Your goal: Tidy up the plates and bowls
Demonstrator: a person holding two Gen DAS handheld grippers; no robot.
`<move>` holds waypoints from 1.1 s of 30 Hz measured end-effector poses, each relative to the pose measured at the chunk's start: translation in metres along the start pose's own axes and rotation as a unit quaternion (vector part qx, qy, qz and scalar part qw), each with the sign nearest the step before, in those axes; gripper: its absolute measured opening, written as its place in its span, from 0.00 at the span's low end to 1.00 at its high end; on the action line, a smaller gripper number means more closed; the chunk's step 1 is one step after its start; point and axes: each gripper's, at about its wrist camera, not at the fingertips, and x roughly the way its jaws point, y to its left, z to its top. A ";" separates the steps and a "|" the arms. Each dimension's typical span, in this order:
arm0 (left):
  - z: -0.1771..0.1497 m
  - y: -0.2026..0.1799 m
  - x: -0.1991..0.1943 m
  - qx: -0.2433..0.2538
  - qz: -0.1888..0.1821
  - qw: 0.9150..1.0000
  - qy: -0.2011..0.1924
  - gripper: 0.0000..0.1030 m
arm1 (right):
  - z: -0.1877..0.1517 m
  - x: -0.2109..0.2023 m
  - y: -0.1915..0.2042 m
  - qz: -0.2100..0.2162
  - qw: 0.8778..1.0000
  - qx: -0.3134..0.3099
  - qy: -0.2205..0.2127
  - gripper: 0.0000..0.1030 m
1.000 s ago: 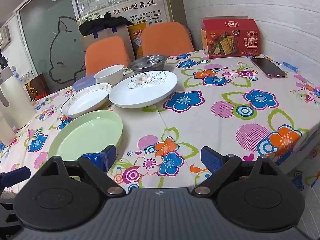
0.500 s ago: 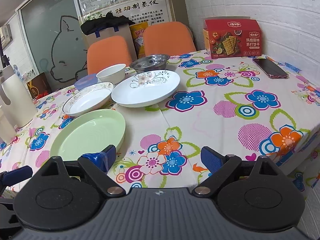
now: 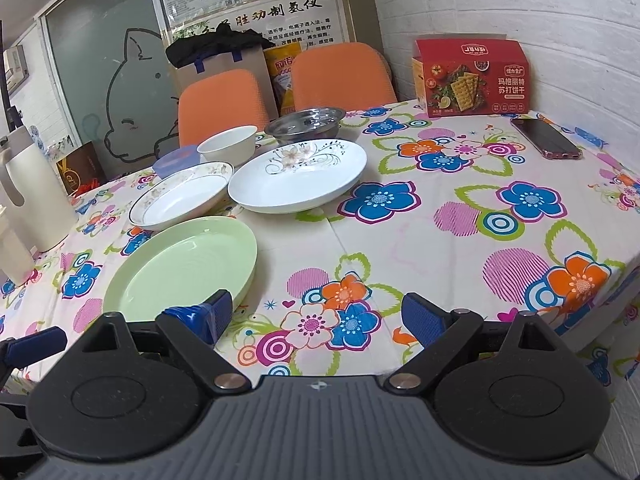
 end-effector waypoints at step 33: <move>0.035 0.084 0.027 -0.038 -0.012 0.998 0.046 0.99 | 0.016 0.048 0.019 0.025 0.998 -0.041 0.036 0.77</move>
